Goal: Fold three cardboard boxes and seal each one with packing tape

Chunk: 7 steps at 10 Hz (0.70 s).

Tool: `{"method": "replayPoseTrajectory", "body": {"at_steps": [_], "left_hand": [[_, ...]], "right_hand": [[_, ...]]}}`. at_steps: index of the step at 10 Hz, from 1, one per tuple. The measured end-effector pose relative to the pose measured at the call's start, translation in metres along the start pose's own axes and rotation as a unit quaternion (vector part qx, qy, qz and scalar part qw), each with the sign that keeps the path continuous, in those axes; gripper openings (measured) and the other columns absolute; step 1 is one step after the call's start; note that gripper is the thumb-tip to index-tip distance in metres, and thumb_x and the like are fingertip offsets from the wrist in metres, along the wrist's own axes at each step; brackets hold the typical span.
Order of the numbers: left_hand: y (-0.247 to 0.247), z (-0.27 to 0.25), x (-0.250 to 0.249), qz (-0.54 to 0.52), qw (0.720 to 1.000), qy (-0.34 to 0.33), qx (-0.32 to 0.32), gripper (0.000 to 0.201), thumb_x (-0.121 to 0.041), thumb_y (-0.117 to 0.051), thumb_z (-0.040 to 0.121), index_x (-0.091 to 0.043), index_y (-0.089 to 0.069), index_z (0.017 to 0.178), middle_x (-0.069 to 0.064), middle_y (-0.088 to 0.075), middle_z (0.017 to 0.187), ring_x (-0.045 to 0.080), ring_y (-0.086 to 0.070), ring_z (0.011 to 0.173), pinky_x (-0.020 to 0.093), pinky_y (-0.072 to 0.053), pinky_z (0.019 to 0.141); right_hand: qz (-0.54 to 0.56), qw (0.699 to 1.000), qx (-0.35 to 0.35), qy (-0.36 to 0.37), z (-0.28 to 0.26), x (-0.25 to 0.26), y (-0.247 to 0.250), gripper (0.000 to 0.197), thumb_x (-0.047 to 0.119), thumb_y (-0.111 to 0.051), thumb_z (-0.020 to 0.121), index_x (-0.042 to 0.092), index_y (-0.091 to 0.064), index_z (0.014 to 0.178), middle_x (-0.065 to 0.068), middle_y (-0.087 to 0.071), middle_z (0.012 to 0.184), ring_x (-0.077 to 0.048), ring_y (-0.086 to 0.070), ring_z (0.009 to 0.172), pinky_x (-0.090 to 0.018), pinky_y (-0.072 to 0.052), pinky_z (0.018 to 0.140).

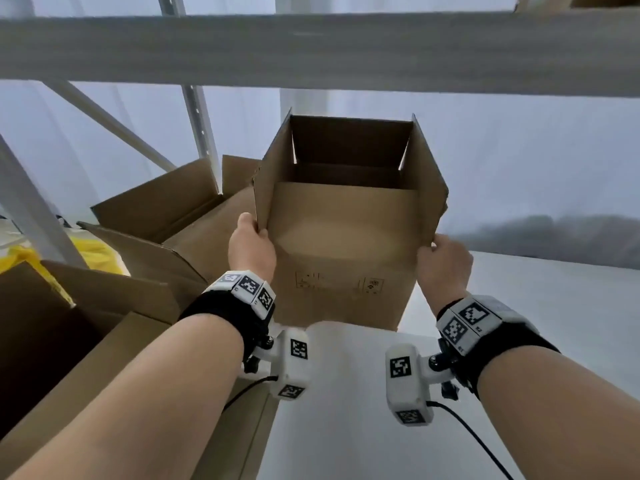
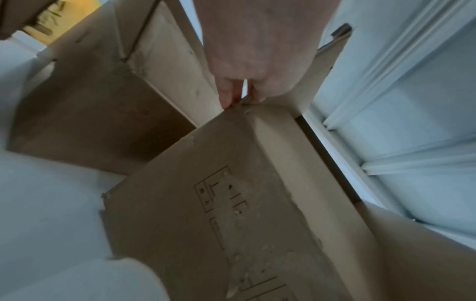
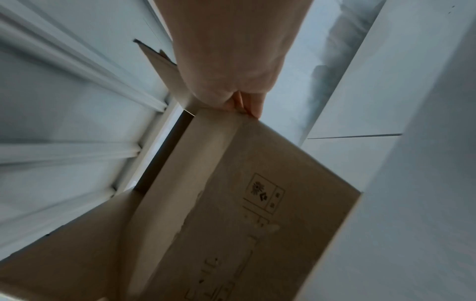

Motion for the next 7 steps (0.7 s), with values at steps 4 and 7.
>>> {"method": "replayPoseTrajectory", "body": {"at_steps": [4, 7], "left_hand": [[0.012, -0.013, 0.026, 0.078, 0.994, 0.058, 0.040, 0.029, -0.009, -0.045, 0.096, -0.001, -0.043, 0.124, 0.018, -0.054, 0.123, 0.033, -0.054, 0.109, 0.034, -0.039, 0.079], [0.025, -0.026, 0.022, 0.094, 0.981, 0.067, 0.157, 0.066, -0.026, -0.054, 0.096, -0.003, -0.020, 0.148, 0.017, -0.036, 0.145, 0.031, -0.044, 0.128, 0.036, -0.040, 0.098]], "right_hand": [[-0.227, 0.971, 0.024, 0.067, -0.043, 0.008, -0.004, 0.032, 0.022, -0.036, 0.099, 0.015, -0.050, 0.072, 0.004, -0.042, 0.059, -0.023, -0.046, 0.067, -0.035, -0.031, 0.085], [-0.230, 0.959, 0.167, -0.011, -0.044, 0.007, -0.006, 0.018, 0.018, -0.039, 0.094, 0.010, -0.049, 0.082, -0.007, -0.055, 0.087, -0.029, -0.052, 0.087, -0.039, -0.034, 0.084]]}}
Point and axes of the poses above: each hand's wrist, its own z-axis towards the middle knuckle, its own y-axis out of the back of the hand, x = y × z, the point moved 6 cm from there along z, towards the middle knuckle
